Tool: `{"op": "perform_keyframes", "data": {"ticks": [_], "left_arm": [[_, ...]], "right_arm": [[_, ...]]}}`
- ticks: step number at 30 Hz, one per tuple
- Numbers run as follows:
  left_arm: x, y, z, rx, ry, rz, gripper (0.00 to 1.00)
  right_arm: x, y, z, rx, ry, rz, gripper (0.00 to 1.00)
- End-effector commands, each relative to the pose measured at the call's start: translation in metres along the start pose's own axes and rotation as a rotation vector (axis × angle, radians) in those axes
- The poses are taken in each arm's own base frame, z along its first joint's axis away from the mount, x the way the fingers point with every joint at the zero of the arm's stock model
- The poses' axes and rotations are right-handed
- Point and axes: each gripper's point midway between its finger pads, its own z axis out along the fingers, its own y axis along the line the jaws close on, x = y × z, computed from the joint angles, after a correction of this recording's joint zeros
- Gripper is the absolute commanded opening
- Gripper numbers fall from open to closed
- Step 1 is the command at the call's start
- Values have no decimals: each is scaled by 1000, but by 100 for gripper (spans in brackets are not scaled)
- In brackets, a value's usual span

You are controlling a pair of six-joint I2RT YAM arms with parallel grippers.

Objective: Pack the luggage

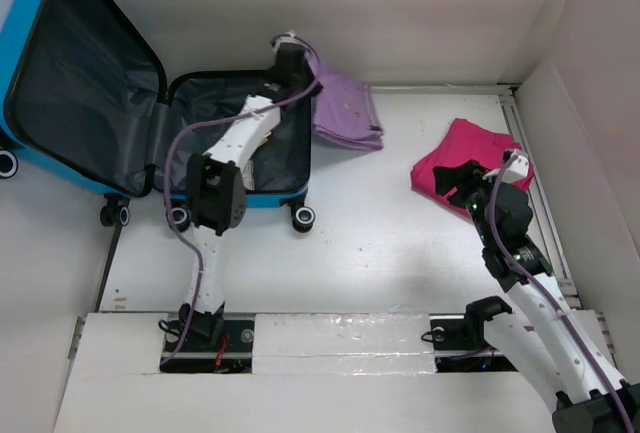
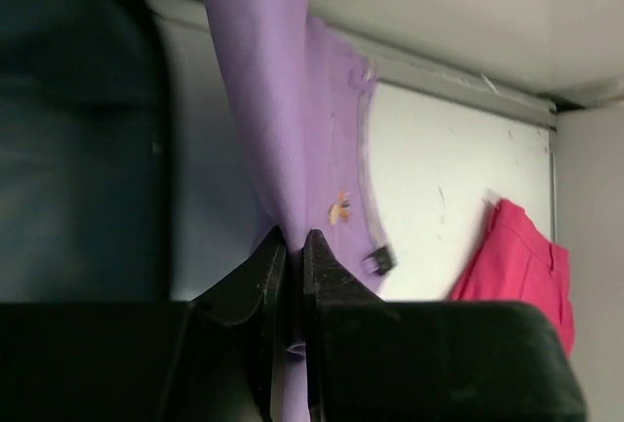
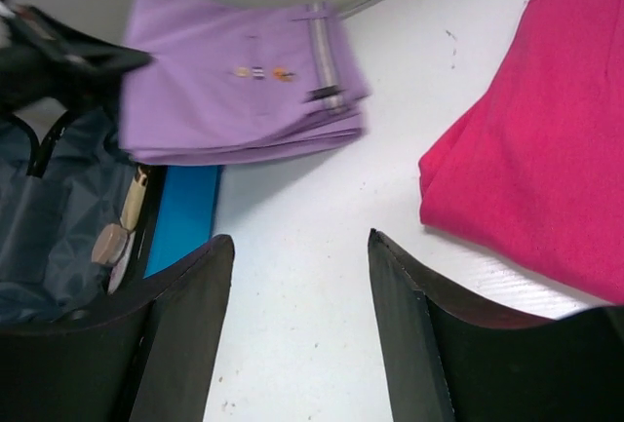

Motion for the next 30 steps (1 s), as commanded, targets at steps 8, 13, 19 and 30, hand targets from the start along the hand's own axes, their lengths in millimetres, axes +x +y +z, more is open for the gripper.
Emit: {"op": "perform_keyframes", "data": {"ticks": [8,13,19,30], "left_arm": [[-126,127,-121,-140,-192,-85,0],[-138,216,-146,-317,-227,-130,0],[-132,304,-149,-536,-220,-137,0],[-155,325,-204,-810,-361,-157,87]], "right_arm": [[-16,23,-6,-92,-32,11,63],[-17,26,-9,-106,-35,12,63],[-22,28,-13,-116,-52,5,63],[0,11,10,-27,20,-9,75]]}}
